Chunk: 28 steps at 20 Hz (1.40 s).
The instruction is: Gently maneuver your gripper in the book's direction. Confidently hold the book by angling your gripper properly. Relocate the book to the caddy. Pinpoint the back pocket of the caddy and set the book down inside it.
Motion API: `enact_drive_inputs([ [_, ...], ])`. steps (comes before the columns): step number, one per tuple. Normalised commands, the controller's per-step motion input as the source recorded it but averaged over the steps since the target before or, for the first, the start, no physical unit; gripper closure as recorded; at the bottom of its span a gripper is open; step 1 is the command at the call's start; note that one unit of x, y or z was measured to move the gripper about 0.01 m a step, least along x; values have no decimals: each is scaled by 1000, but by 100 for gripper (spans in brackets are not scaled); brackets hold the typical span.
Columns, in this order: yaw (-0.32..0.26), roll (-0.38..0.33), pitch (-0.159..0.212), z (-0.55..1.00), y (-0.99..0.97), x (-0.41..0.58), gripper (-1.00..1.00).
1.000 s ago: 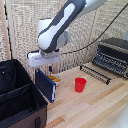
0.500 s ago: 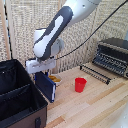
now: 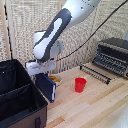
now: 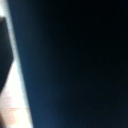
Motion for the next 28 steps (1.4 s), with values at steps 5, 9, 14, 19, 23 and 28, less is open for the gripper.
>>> enact_drive_inputs([
  [5,23,-37,0,-37,77,147,100],
  [9,-34,-28,42,101,187,127,100],
  [14,-188,-7,128,606,80,17,100],
  [19,-166,-5,66,963,191,241,100],
  [23,-163,-35,26,1000,226,378,100],
  [28,-192,-43,8,1000,193,308,100],
])
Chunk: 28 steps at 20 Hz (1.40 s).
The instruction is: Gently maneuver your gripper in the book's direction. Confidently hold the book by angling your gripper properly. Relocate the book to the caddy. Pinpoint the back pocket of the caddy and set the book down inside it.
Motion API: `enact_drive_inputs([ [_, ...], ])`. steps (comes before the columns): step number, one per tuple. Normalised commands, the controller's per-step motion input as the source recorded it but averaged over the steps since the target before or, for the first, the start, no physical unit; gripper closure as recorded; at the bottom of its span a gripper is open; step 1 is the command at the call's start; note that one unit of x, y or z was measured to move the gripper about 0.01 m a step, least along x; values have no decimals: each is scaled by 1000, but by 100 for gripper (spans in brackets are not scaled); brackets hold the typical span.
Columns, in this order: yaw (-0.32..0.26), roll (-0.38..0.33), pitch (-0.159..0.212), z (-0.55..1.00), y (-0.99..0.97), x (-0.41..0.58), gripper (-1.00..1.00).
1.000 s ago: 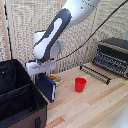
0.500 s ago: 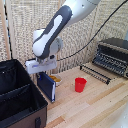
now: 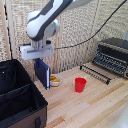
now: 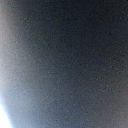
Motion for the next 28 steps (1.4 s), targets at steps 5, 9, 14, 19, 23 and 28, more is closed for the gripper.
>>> enact_drive_inputs([
  [5,-285,-84,-2,957,143,127,100],
  [9,-279,-51,0,843,155,179,100],
  [14,-337,-30,-10,667,73,34,100],
  [19,-363,-1,-1,559,16,1,100],
  [23,-310,0,0,549,142,56,100],
  [28,-217,0,0,551,406,186,100],
])
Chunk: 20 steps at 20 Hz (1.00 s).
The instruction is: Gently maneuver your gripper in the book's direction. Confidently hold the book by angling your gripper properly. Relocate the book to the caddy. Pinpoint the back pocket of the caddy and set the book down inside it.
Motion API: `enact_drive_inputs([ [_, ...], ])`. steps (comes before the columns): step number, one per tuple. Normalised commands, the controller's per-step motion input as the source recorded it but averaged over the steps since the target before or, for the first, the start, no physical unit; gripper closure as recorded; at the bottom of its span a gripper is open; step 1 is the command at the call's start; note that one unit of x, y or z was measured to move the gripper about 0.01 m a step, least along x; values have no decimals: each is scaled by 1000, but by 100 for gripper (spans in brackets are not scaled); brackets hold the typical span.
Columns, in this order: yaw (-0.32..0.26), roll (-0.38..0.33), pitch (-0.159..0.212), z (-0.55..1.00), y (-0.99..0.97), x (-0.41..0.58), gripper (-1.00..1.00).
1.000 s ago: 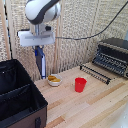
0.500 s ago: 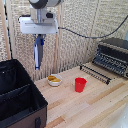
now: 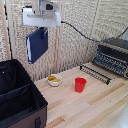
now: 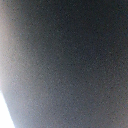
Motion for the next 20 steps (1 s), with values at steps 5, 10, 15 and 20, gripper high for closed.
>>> enact_drive_inputs([
  [5,-125,0,4,490,673,198,100],
  [10,-92,0,0,402,819,67,100],
  [15,-79,-8,25,323,826,15,100],
  [20,-68,-12,49,280,829,1,100],
])
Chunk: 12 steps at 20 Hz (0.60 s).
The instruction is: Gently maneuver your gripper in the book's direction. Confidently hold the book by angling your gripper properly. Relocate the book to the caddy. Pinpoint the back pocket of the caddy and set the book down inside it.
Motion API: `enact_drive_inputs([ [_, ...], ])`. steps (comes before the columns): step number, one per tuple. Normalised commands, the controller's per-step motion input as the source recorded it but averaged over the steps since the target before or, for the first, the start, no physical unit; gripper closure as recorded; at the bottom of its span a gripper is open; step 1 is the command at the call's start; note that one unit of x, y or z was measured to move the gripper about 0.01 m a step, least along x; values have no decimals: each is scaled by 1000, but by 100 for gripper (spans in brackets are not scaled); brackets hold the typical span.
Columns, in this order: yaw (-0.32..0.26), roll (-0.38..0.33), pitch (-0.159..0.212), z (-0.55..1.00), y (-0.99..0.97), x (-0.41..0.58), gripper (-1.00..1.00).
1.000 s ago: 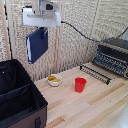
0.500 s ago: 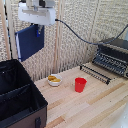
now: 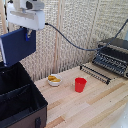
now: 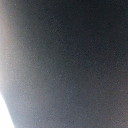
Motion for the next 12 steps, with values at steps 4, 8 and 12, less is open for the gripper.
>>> enact_drive_inputs([
  [4,-55,-10,70,251,836,0,100],
  [8,-54,-4,69,259,844,24,100],
  [12,-68,-1,65,244,789,159,100],
])
